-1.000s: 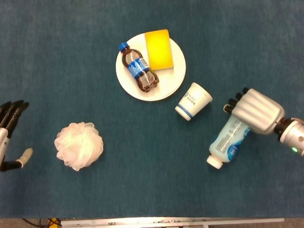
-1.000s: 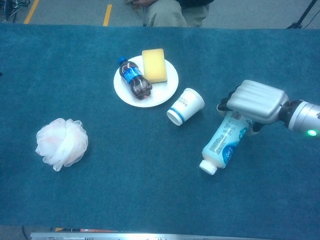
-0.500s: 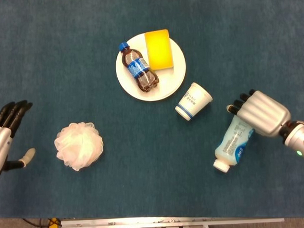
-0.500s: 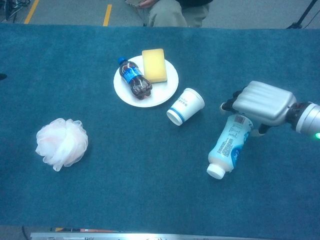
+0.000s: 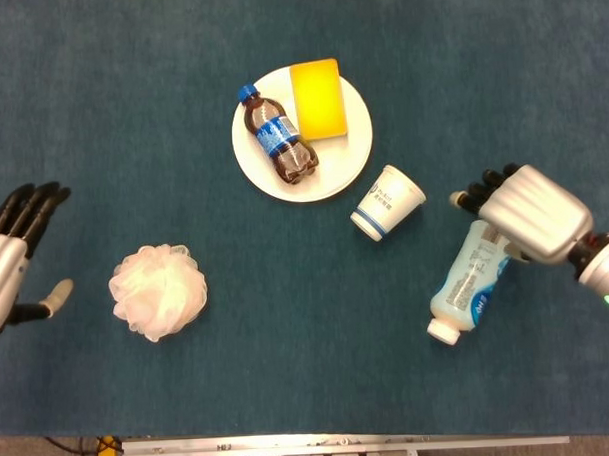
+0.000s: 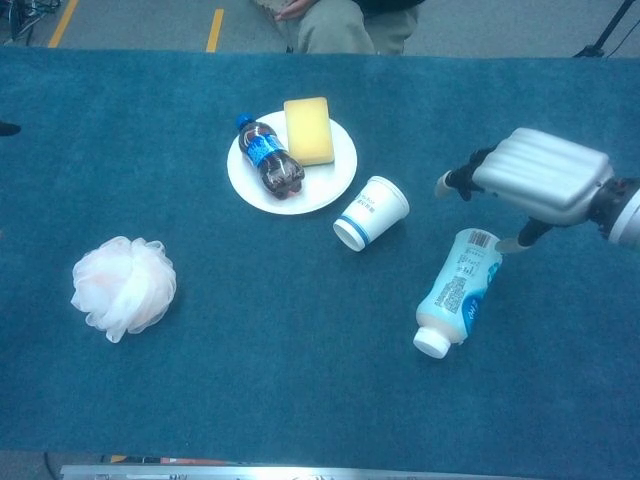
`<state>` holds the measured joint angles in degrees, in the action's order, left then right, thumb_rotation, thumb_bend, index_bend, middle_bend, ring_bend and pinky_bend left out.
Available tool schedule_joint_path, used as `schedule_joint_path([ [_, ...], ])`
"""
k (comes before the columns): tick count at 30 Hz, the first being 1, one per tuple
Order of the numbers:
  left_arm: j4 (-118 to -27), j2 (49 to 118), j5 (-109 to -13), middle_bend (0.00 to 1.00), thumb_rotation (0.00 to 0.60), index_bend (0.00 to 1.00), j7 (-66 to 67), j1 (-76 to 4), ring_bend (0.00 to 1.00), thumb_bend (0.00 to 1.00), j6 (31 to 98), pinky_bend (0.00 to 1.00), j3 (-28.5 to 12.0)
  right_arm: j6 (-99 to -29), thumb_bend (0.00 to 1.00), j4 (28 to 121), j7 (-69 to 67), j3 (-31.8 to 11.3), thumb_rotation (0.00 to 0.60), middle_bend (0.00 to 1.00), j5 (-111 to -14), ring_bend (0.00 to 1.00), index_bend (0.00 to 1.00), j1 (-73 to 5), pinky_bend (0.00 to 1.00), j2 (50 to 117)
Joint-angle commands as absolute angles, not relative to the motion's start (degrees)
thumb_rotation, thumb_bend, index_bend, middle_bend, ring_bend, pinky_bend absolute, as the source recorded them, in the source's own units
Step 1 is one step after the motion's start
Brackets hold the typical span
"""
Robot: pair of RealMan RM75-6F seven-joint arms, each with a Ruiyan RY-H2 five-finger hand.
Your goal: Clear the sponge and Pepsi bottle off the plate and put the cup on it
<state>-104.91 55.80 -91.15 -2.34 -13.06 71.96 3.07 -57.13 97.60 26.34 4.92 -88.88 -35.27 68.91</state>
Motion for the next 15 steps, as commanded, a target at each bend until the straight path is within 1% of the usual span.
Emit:
schedule_joint_path([
  [1, -104.2, 55.6, -92.5, 0.06, 0.6, 0.02, -2.1, -15.4, 0.0, 0.3, 70.1, 0.17, 2.0, -59.3, 0.0, 100.5, 24.1, 4.2, 0.6, 0.43, -89.7, 0.36, 0.28, -34.4, 0.51, 66.0],
  [8, -99.9, 57.0, -96.0, 0.06, 0.6, 0.04, -4.4, -23.9, 0.0, 0.3, 62.6, 0.17, -0.6, -63.6, 0.0, 105.2, 22.0, 4.4, 0.6, 0.43, -91.9, 0.36, 0.28, -31.7, 0.51, 59.9],
  [15, -94.3, 61.0, -98.4, 0.06, 0.6, 0.05, -8.3, -31.2, 0.0, 0.3, 57.0, 0.16, -2.1, -66.8, 0.0, 106.4, 21.3, 5.6, 0.6, 0.43, -93.3, 0.36, 0.28, -28.2, 0.51, 56.7],
])
